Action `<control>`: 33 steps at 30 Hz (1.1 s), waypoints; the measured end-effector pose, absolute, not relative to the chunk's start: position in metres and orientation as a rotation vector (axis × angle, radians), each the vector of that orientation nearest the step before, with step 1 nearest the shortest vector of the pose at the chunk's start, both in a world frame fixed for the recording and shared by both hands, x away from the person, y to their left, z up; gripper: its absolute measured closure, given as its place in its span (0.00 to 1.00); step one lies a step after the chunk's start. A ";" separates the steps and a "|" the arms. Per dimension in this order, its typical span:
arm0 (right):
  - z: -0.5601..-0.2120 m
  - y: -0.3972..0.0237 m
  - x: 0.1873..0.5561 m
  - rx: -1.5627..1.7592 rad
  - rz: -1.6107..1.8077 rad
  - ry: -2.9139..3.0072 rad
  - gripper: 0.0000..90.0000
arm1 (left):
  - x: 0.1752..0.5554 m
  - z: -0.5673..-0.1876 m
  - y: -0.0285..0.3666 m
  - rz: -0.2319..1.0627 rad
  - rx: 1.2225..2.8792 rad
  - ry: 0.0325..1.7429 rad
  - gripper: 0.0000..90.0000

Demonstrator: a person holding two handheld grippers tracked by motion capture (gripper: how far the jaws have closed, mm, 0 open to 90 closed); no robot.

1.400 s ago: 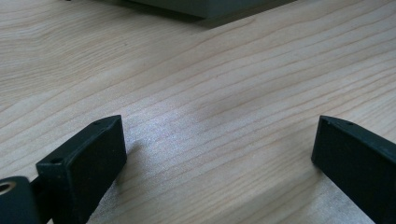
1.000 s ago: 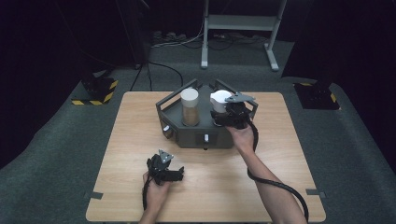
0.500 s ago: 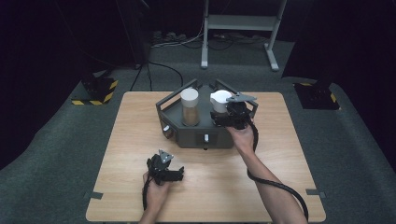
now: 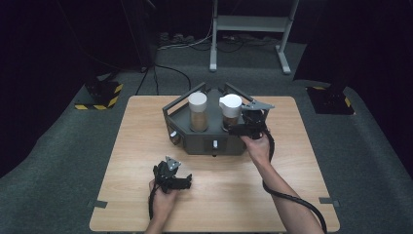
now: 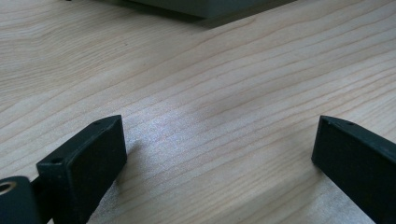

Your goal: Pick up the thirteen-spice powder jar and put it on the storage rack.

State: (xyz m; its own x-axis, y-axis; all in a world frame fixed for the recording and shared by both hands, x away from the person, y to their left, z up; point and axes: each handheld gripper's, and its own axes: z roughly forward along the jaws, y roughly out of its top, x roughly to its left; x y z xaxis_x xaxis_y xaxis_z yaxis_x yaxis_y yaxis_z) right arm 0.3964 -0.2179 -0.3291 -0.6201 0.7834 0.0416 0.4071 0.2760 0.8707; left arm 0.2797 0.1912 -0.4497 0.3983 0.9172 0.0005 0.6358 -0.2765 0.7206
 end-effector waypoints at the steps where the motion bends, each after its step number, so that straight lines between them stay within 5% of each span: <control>1: -0.329 -0.218 0.395 1.070 1.286 2.156 0.12 | 0.280 -0.450 0.191 0.563 2.015 1.322 0.03; 33: -0.337 -0.245 0.358 1.061 1.297 2.131 0.14 | 0.280 -0.450 0.191 0.563 2.015 1.322 0.03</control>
